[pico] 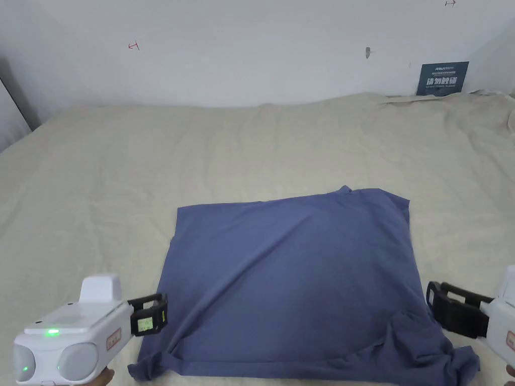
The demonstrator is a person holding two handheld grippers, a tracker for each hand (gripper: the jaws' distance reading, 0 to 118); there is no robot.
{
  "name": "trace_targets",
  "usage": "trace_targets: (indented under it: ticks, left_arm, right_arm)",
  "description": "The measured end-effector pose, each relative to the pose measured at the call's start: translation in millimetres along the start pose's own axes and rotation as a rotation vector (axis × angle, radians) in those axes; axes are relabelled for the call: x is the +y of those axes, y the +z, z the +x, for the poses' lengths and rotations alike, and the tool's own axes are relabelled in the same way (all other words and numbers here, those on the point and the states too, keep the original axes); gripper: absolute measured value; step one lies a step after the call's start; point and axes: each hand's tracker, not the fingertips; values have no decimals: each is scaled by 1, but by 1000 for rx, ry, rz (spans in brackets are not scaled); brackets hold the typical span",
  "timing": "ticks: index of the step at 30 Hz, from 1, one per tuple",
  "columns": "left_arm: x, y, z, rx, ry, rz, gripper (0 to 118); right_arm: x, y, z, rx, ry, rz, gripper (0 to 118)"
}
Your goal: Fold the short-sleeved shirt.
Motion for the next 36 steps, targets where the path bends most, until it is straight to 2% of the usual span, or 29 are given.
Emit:
trace_targets:
  ticks: [5, 8, 10, 12, 13, 14, 16, 18, 19, 23, 28, 36]
  left_arm:
    - [23, 6, 5, 16, -4, 111, 115]
    - [31, 9, 11, 13, 0, 170, 108]
    - [32, 9, 15, 20, 0, 198, 98]
    - [30, 11, 22, 25, -7, 223, 95]
    - [29, 12, 23, 21, -8, 238, 86]
    - [27, 13, 26, 20, -9, 253, 76]
    - [25, 16, 30, 18, -7, 281, 40]
    - [23, 16, 34, 18, -16, 294, 8]
    - [22, 17, 34, 11, -20, 295, 2]
    - [21, 20, 39, -6, -32, 295, 0]
    - [19, 15, 35, -24, -24, 212, 0]
    - [-2, -3, 14, -69, 34, -101, 0]
  right_arm:
    - [24, 13, -21, -5, 55, 124, 97]
    - [31, 21, -39, -12, 81, 171, 96]
    - [31, 23, -47, -29, 105, 207, 95]
    - [29, 25, -53, -63, 138, 236, 94]
    - [28, 26, -54, -67, 143, 244, 89]
    - [28, 24, -51, -71, 147, 255, 79]
    - [26, 23, -51, -75, 148, 267, 43]
    - [25, 20, -51, -91, 146, 274, 0]
    - [22, 20, -53, -95, 145, 280, 0]
    - [18, 17, -55, -102, 151, 282, 0]
    - [16, 16, -53, -94, 132, 272, 0]
    - [16, 17, -48, -79, 139, 257, 0]
